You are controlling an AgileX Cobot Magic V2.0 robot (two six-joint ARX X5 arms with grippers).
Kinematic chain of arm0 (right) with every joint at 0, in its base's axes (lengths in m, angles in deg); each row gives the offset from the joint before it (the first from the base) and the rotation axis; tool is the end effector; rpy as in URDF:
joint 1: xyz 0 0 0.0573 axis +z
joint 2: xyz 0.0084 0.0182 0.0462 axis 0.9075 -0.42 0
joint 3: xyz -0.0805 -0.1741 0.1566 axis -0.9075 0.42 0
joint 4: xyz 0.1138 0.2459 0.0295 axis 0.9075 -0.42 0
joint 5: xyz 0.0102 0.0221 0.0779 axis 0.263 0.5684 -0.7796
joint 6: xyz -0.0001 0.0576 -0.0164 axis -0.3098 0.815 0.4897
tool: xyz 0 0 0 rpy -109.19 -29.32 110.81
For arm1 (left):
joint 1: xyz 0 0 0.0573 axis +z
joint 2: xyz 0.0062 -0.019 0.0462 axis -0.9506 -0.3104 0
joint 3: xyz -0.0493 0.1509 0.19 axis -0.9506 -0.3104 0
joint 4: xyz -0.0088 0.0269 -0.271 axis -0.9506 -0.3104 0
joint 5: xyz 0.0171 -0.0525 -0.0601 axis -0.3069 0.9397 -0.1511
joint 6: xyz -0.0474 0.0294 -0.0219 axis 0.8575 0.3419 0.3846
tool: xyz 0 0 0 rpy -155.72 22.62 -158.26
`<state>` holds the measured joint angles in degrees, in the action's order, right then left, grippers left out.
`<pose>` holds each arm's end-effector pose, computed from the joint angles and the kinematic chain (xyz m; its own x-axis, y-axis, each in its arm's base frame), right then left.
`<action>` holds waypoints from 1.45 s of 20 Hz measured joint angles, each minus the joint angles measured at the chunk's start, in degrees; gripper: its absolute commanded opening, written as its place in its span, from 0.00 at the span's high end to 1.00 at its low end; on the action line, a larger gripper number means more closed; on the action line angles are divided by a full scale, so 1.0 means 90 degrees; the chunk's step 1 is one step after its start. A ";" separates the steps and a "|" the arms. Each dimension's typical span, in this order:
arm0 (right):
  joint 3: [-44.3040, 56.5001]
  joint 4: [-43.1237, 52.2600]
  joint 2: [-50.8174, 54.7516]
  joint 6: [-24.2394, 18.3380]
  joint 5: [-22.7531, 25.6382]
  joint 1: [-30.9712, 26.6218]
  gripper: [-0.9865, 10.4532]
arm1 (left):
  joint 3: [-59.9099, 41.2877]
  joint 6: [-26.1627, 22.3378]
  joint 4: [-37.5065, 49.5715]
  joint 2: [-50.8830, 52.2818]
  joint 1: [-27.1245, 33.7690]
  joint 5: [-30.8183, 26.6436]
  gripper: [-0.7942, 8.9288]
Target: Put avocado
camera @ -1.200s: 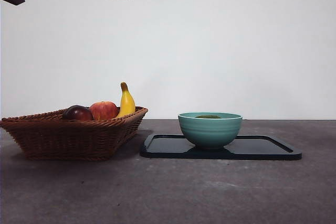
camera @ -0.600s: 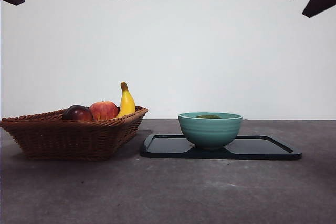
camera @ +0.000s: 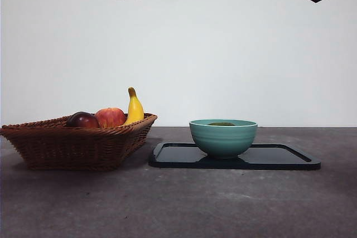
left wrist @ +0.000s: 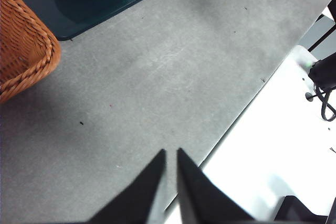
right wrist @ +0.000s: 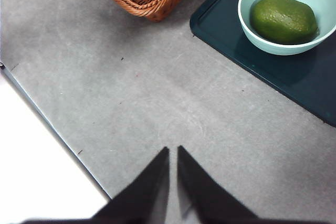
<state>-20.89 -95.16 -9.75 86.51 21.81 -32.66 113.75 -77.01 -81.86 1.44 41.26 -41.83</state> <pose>0.1556 0.1124 0.2970 0.4136 0.6055 -0.6799 -0.6432 0.7229 0.2525 0.1487 -0.1076 0.3026 0.3031 -0.6760 -0.6717 0.7274 0.6195 -0.2952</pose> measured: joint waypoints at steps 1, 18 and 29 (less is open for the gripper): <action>0.0000 0.0000 0.0000 0.0000 0.0000 0.0000 0.91 | 0.0000 0.0000 0.0002 0.0000 0.0000 0.0000 0.91; 0.0000 0.0000 0.0000 0.0000 0.0000 0.0000 0.91 | 0.0000 -0.0002 -0.0005 0.0007 0.0002 0.0000 0.91; 0.0000 0.0000 0.0000 0.0000 0.0000 0.0000 0.91 | -0.0993 -0.1049 0.4561 0.2256 0.2518 -0.1887 0.91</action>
<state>-20.89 -95.16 -9.75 86.51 21.81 -32.66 104.81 -86.45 -40.81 21.74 63.93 -58.81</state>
